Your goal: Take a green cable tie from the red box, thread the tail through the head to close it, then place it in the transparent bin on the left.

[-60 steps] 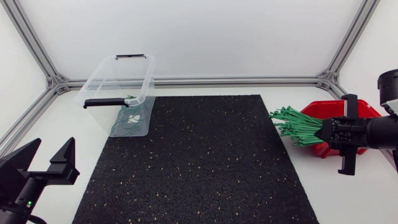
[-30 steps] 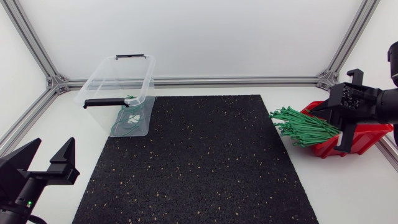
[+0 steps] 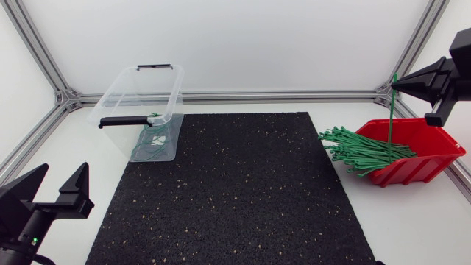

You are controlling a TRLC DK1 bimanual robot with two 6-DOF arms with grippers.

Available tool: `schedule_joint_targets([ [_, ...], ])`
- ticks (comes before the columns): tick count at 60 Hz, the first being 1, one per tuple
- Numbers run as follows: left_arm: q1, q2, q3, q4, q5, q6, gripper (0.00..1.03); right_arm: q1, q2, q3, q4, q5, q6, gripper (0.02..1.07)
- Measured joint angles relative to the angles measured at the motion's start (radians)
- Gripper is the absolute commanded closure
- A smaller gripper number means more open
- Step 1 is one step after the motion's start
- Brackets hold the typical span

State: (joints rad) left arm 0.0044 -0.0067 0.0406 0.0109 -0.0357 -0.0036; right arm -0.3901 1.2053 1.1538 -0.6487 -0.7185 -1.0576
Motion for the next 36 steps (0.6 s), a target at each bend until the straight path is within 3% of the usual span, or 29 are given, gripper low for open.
schedule_joint_targets([
  [16, -0.001, 0.0, 0.0, 0.0, 0.0, 0.0, 0.04, -0.05, -0.039, 0.015, 0.002, -0.092, 0.069, 0.99],
  [36, -0.001, 0.0, 0.0, 0.0, 0.0, 0.0, 0.04, 0.032, -0.289, 0.017, 0.032, -0.093, 0.152, 0.99],
])
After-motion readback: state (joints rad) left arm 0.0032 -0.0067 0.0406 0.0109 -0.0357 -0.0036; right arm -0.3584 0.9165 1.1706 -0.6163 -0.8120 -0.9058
